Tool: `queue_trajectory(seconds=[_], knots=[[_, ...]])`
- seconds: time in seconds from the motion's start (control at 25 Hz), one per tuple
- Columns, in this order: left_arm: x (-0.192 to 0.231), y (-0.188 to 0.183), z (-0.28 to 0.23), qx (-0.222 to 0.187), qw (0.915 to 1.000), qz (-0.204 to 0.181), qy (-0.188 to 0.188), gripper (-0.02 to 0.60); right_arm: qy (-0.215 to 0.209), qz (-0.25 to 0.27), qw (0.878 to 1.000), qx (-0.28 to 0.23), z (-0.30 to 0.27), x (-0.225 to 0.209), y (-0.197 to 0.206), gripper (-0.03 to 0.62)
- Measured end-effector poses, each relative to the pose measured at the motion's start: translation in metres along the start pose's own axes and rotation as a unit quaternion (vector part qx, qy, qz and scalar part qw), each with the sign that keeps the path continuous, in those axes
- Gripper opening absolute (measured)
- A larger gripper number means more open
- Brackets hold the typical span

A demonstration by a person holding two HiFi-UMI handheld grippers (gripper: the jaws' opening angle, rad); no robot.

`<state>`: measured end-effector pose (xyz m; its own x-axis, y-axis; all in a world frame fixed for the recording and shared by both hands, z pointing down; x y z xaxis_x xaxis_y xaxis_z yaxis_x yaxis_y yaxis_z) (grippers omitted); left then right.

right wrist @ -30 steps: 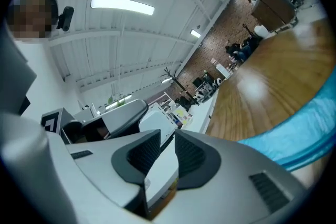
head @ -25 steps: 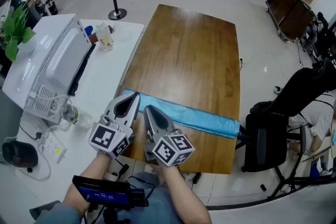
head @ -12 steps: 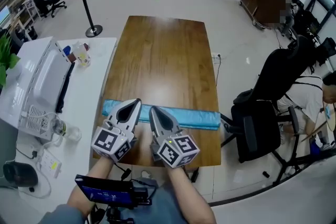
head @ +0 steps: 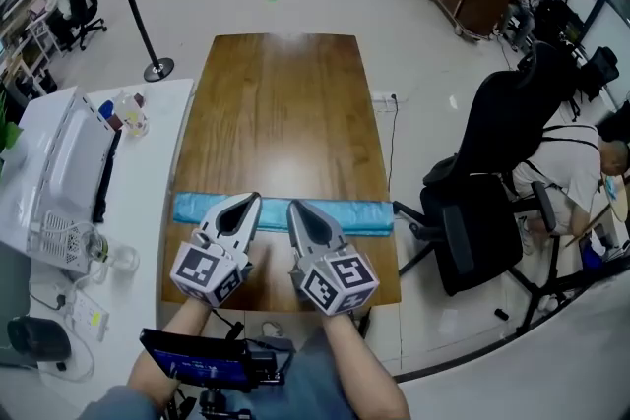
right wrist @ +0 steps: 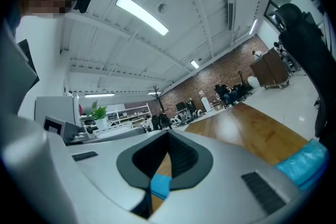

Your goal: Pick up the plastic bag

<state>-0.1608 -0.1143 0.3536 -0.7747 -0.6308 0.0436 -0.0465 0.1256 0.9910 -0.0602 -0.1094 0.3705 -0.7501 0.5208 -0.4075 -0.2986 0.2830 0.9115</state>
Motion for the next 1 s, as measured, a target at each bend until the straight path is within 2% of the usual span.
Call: queue_trajectory(seconds=[0.28,0.56,0.8,1.0], knots=[[-0.001,0.020,-0.012,0.039,0.9991,-0.019,-0.003,0.011,0.022,0.039,0.999,0.031,0.008,-0.023,0.008,0.005],[0.026,0.059,-0.007,0.110,0.9931,-0.027,-0.030,0.011,0.058,0.073,0.993,0.069,0.014,-0.056,0.021,0.005],[0.058,0.090,-0.004,0.176,0.9823,-0.039,-0.050,0.009,0.087,0.111,0.982,0.121,0.016,-0.089,0.038,0.005],[0.085,0.118,-0.001,0.247,0.9659,-0.051,-0.059,0.008,0.117,0.142,0.964,0.189,0.019,-0.117,0.060,0.005]])
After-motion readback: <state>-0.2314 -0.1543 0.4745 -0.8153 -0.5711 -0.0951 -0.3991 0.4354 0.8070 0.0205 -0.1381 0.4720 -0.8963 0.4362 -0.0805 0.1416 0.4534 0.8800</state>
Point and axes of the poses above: the fingertips, and each gripper's own axes: z backward along the fingers, x to its left, y out of its underside, the point moved 3 cm from there along z, backward along the fingers, and after that the axes turned 5 degrees about x, right-handed, at the moved point
